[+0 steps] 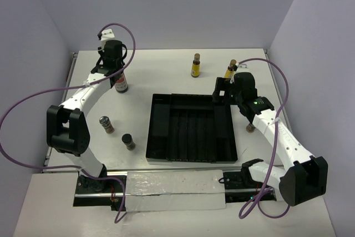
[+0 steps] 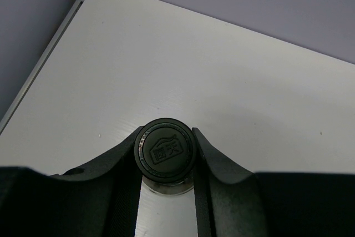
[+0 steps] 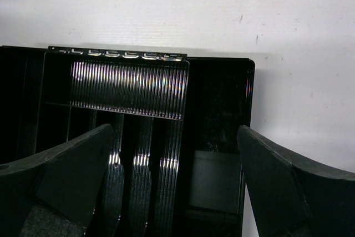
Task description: Organize the condiment bottles
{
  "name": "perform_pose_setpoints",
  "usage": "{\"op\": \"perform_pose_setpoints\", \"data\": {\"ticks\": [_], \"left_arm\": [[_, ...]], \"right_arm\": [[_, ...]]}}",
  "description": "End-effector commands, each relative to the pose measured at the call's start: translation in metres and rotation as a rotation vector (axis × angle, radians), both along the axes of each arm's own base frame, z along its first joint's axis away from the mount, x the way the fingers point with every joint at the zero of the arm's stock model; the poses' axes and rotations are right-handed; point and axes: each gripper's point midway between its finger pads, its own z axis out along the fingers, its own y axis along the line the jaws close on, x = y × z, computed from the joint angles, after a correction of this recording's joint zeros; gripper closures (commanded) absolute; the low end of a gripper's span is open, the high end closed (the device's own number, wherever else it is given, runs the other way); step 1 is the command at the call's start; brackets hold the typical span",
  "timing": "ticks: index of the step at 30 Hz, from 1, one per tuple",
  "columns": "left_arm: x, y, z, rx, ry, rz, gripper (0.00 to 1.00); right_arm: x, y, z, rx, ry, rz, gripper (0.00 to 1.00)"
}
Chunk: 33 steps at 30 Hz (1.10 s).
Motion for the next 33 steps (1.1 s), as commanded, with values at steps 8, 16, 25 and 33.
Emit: {"op": "perform_pose_setpoints", "data": {"ticks": [8,16,25,33], "left_arm": [[-0.025,-0.016,0.152,-0.090,-0.288,-0.095,0.90],[-0.048,-0.075,0.210,-0.136,-0.368,-0.264,0.90],[-0.064,-0.205,0.232,-0.163,-0.384,-0.519,0.90],[-0.067,-0.290,0.221,-0.185,-0.374,-0.645,0.90]], "right_arm": [[0.002,0.000,0.043,0.030,-0.132,-0.004,0.00],[-0.010,-0.021,0.062,0.002,-0.205,-0.087,0.00],[-0.045,-0.060,0.115,-0.002,-0.405,-0.243,0.00],[-0.068,-0.084,0.135,-0.008,-0.485,-0.339,0.00]]}}
